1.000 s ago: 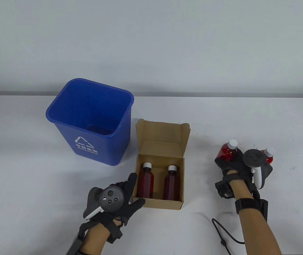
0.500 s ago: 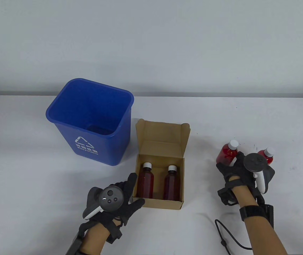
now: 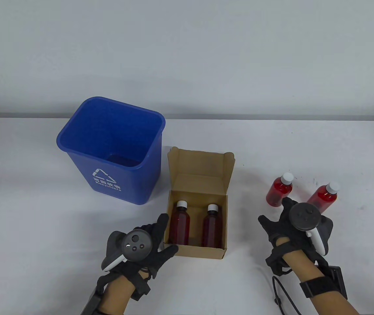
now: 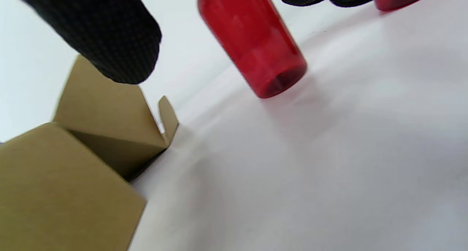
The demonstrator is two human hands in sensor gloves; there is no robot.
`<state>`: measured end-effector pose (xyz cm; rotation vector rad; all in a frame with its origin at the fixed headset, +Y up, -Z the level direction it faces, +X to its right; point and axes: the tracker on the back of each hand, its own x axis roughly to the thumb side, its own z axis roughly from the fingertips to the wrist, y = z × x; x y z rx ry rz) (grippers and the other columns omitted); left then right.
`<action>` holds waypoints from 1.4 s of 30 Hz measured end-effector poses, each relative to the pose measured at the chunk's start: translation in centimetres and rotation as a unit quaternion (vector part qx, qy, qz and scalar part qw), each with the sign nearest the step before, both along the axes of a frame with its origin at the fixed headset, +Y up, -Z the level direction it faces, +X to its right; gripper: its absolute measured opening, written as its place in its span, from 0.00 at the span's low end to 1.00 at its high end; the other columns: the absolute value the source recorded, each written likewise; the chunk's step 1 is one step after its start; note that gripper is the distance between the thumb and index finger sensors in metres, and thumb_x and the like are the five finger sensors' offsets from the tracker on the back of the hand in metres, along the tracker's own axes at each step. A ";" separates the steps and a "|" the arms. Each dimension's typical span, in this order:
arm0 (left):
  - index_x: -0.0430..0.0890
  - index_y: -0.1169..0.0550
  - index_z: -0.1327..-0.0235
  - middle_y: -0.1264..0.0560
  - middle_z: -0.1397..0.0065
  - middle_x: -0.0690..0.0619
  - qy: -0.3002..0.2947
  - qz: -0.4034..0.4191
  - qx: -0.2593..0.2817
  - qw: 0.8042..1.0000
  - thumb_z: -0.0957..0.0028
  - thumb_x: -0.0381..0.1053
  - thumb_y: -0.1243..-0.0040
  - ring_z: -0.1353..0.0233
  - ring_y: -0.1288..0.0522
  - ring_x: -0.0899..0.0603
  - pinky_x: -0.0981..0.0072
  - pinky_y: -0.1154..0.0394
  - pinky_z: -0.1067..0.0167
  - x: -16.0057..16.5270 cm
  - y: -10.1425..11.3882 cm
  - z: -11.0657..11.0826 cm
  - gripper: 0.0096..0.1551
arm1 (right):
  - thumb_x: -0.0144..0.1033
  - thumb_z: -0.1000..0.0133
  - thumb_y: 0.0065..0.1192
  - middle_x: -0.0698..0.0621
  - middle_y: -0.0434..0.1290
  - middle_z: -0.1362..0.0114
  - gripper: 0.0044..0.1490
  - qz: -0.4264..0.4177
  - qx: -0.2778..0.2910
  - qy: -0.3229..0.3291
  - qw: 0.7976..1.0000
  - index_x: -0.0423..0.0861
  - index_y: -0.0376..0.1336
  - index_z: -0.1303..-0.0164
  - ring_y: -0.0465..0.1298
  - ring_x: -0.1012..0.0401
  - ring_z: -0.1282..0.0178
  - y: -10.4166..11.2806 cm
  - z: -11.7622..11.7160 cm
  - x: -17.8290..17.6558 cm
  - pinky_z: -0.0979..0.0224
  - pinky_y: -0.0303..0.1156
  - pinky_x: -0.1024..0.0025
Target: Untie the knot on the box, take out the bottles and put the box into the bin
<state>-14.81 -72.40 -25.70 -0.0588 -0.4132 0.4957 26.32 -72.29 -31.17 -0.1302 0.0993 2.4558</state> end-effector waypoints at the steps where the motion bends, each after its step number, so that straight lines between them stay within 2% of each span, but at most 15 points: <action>1: 0.45 0.52 0.18 0.31 0.25 0.37 0.000 0.000 0.000 1.000 0.50 0.69 0.43 0.26 0.32 0.23 0.23 0.41 0.31 0.0 0.0 0.0 0.56 | 0.53 0.47 0.65 0.33 0.34 0.24 0.61 0.003 0.003 0.008 1.000 0.34 0.34 0.26 0.48 0.35 0.25 0.3 0.2 -0.4 0.29 0.51 0.37; 13: 0.45 0.51 0.18 0.31 0.25 0.38 0.001 -0.002 0.002 1.000 0.50 0.69 0.43 0.26 0.32 0.23 0.23 0.41 0.31 0.0 0.0 0.0 0.56 | 0.52 0.47 0.65 0.34 0.42 0.24 0.57 0.033 0.030 0.111 0.993 0.34 0.39 0.26 0.56 0.37 0.29 4.8 1.6 -7.1 0.32 0.58 0.43; 26: 0.44 0.51 0.18 0.31 0.25 0.37 0.001 -0.003 0.002 1.000 0.50 0.69 0.43 0.26 0.32 0.23 0.23 0.41 0.31 -0.1 0.0 0.0 0.56 | 0.52 0.47 0.66 0.35 0.50 0.26 0.53 0.092 0.035 0.218 0.971 0.34 0.45 0.27 0.69 0.46 0.39 9.2 1.7 -17.1 0.43 0.69 0.55; 34: 0.44 0.51 0.18 0.31 0.25 0.38 0.001 -0.002 0.001 1.000 0.50 0.69 0.43 0.26 0.32 0.23 0.23 0.41 0.31 -0.1 0.0 -0.1 0.56 | 0.52 0.48 0.67 0.34 0.56 0.28 0.50 0.128 -0.015 0.239 0.962 0.34 0.50 0.29 0.75 0.48 0.47 9.3 0.0 -21.7 0.49 0.73 0.59; 42: 0.44 0.51 0.18 0.31 0.25 0.38 0.000 -0.002 0.001 1.000 0.50 0.69 0.43 0.26 0.32 0.23 0.23 0.41 0.31 -0.1 0.1 -0.1 0.56 | 0.53 0.49 0.66 0.36 0.63 0.32 0.48 0.186 -0.106 0.228 0.950 0.33 0.54 0.30 0.78 0.48 0.47 6.5 -2.8 -24.2 0.49 0.75 0.55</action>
